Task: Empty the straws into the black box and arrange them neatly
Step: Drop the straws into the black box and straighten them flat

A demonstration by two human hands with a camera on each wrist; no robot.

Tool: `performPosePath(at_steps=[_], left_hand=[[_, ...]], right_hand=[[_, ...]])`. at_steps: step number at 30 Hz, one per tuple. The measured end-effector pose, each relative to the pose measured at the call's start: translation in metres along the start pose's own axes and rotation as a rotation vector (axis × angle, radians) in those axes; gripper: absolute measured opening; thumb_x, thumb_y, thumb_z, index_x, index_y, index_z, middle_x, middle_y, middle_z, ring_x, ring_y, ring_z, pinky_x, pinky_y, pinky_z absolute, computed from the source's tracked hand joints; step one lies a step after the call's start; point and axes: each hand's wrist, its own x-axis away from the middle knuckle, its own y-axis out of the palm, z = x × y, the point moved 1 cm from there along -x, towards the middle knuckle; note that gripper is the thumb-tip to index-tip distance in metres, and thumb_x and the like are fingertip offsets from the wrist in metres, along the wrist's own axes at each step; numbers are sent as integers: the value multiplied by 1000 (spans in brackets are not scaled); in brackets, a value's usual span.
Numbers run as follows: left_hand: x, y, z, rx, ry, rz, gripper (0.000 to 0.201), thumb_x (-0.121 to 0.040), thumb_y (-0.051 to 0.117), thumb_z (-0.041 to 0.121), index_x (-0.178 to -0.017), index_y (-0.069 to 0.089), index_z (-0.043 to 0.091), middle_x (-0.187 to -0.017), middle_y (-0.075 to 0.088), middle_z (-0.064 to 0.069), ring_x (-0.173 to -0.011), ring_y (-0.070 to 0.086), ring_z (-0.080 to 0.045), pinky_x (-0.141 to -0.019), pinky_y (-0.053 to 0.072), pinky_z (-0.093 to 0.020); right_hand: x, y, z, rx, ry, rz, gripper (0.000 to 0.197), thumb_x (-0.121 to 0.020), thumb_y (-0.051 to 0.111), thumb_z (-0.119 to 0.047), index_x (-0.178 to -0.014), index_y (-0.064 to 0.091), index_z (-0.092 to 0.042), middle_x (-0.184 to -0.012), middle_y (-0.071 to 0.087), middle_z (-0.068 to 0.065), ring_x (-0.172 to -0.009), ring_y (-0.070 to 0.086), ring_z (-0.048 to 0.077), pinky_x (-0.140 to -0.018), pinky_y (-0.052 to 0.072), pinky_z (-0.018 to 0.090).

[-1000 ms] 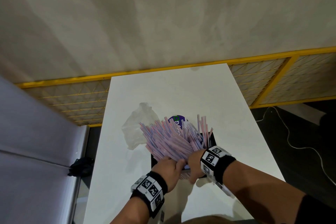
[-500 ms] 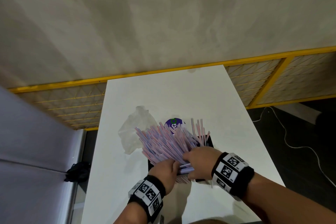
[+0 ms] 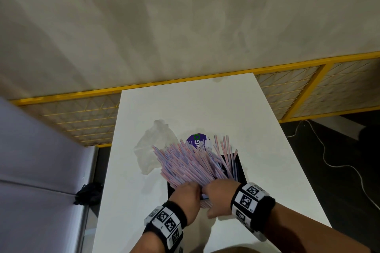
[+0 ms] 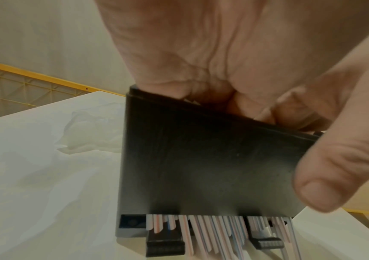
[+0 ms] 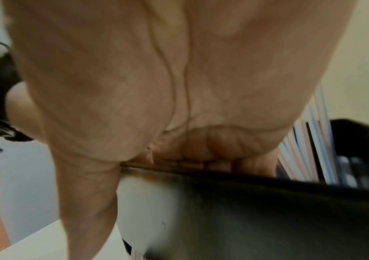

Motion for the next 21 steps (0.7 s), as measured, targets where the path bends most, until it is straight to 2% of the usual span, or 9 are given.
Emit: performPosePath(at_steps=[4,7,9,11,13,15,17,19,21], left_hand=[[4,0,3,81,-21,-5,18,-100,38,19,-97,56,21,-101,59,-4,-98,62,-27,-86,56,-38],[6,1,-1,47,-7,33,20,-104,37,24,-95,55,21,-98,61,-3,-92,62,-25,-83,52,-35],[9,-1,-3,0,31,75,24,-104,38,28,-101,60,22,-101,63,-1,-92,61,-21,-85,51,-35],[15,-4,-7,-81,75,116,28,-104,38,32,-112,65,27,-108,64,2,-99,59,-17,-90,48,-33],[20,-8,-11,-104,105,145,31,-105,38,34,-118,66,31,-112,63,5,-104,57,-15,-91,45,-30],[24,-8,-14,-133,105,146,31,-105,37,34,-109,66,26,-107,63,2,-101,58,-18,-86,43,-29],[26,-5,-15,-181,98,127,32,-106,35,33,-103,64,20,-106,64,-2,-98,59,-22,-85,44,-32],[28,-1,-15,-187,90,109,34,-106,33,31,-108,64,18,-111,66,-3,-101,59,-22,-91,46,-35],[29,2,-13,-194,88,98,33,-107,33,29,-109,63,16,-113,65,-5,-103,58,-24,-93,45,-37]], right_hand=[[-10,4,3,-20,21,-68,40,-76,76,-43,-102,60,-18,-79,56,-2,-74,59,22,-63,49,31],[-14,3,3,4,37,-85,40,-77,75,-46,-100,61,-17,-76,56,-2,-69,57,22,-56,43,28],[-16,1,3,18,53,-102,42,-78,74,-48,-103,63,-15,-81,61,2,-69,59,23,-54,42,27],[-17,1,4,19,73,-131,43,-78,74,-49,-102,64,-14,-85,64,5,-70,59,23,-55,43,27],[-18,0,4,33,85,-152,42,-79,73,-51,-96,64,-14,-80,61,4,-67,57,22,-56,43,28],[-18,0,3,54,95,-163,43,-80,72,-53,-92,60,-14,-78,58,3,-68,56,23,-56,42,27],[-19,1,1,66,108,-177,44,-81,72,-55,-93,57,-15,-77,57,2,-68,56,22,-56,41,27],[-20,2,0,61,99,-180,47,-81,72,-56,-99,60,-14,-82,59,2,-70,56,21,-57,42,28],[-21,3,-1,53,78,-172,52,-81,72,-55,-108,62,-12,-92,63,5,-79,60,24,-63,47,31]])
